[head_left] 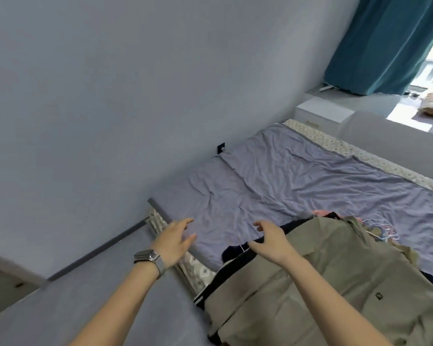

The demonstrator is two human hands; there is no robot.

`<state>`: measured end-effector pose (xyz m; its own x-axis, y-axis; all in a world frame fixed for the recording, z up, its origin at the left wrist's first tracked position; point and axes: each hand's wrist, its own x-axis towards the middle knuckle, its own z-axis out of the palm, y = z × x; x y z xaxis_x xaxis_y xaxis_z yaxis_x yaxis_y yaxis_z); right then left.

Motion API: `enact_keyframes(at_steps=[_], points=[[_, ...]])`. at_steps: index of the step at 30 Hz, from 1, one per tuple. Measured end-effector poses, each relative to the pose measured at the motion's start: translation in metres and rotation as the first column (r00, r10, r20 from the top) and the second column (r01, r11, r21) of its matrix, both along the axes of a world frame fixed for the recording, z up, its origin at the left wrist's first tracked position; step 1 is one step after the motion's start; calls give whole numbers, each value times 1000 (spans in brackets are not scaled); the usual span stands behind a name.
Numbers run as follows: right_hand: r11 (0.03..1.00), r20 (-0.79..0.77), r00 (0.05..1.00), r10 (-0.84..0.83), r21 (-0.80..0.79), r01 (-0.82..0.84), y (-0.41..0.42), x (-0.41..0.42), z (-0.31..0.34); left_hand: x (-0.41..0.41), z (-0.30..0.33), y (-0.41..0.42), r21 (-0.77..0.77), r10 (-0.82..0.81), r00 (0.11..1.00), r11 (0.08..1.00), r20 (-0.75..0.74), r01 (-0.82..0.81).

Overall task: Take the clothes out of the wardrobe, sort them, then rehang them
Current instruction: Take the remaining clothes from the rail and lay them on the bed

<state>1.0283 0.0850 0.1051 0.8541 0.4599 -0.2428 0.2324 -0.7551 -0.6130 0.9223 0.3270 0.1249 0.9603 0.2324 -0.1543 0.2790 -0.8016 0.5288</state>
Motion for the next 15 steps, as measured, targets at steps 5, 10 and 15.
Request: enact_keyframes(at_steps=[5, 10, 15], points=[[963, 20, 962, 271, -1, -271, 93, -26, 14, -90, 14, 54, 36, 278, 960, 960, -21, -277], [839, 76, 836, 544, -11, -544, 162, -75, 23, -188, 22, 62, 59, 555, 831, 831, -30, -553], [637, 81, 633, 770, -69, -767, 197, -141, 21, -273, 28, 33, 74, 723, 688, 690, -62, -720]])
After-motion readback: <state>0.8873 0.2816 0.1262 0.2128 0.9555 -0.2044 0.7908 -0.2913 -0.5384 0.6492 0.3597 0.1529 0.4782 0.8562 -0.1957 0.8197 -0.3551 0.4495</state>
